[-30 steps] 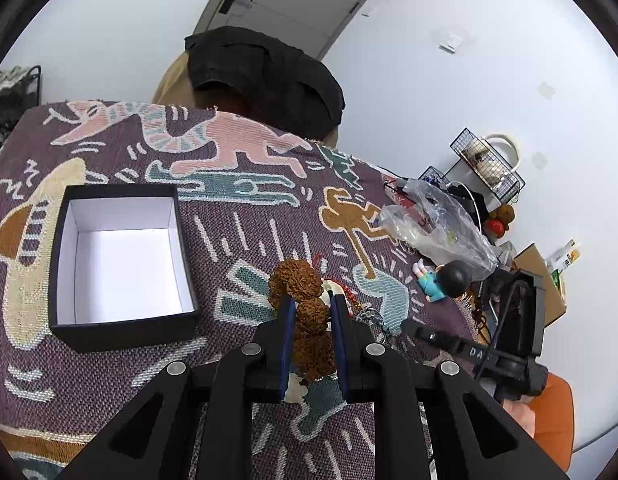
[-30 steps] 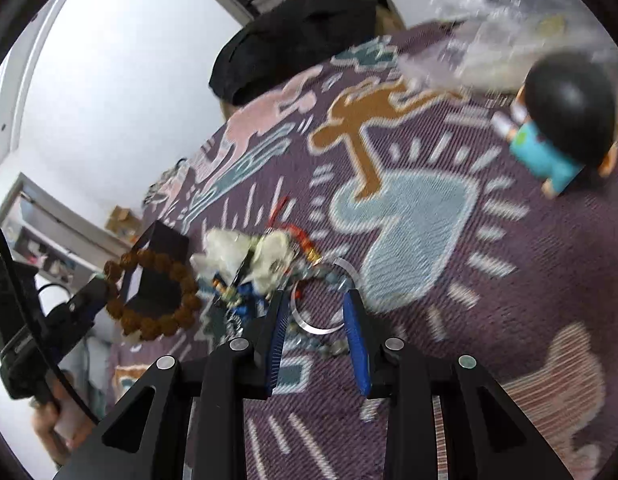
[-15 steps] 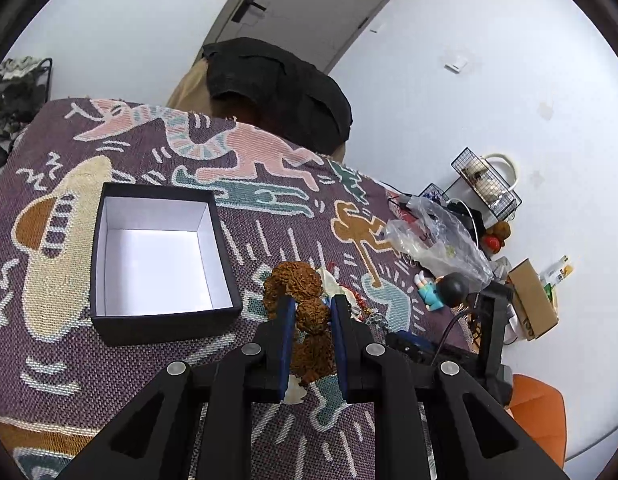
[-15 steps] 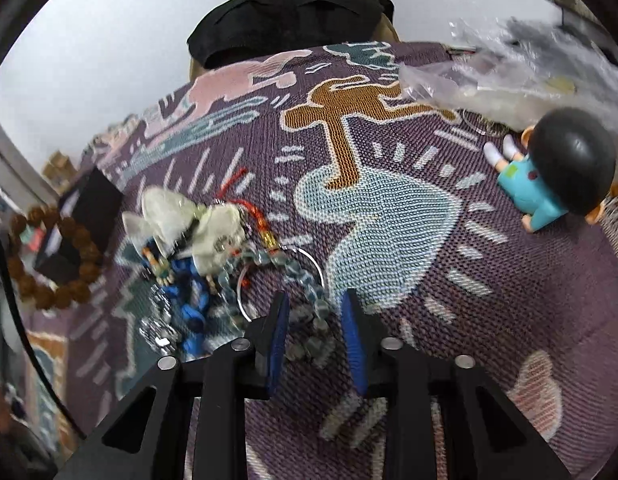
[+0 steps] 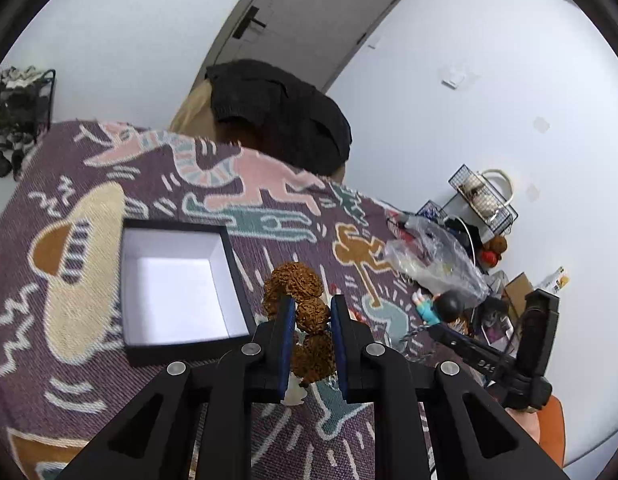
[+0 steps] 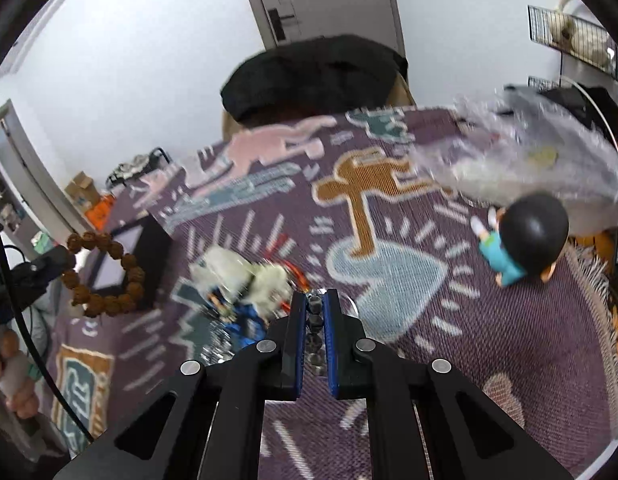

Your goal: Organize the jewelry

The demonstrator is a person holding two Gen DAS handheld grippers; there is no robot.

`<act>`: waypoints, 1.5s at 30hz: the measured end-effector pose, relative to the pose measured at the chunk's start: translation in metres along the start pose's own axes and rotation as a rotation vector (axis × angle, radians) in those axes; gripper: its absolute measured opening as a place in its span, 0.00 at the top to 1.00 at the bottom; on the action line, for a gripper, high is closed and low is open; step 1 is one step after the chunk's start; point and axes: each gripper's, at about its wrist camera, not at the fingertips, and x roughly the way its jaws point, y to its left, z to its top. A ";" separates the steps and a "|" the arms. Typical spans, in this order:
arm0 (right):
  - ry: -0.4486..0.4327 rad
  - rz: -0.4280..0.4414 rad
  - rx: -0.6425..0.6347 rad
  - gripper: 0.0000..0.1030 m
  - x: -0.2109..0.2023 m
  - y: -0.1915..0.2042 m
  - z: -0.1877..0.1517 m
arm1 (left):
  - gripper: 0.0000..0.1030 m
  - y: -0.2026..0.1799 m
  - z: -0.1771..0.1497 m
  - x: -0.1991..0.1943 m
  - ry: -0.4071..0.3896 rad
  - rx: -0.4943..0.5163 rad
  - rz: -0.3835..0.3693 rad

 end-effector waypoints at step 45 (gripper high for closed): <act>-0.043 0.226 -0.074 0.91 0.013 0.129 0.047 | 0.44 0.073 0.035 -0.009 -0.003 -0.028 0.217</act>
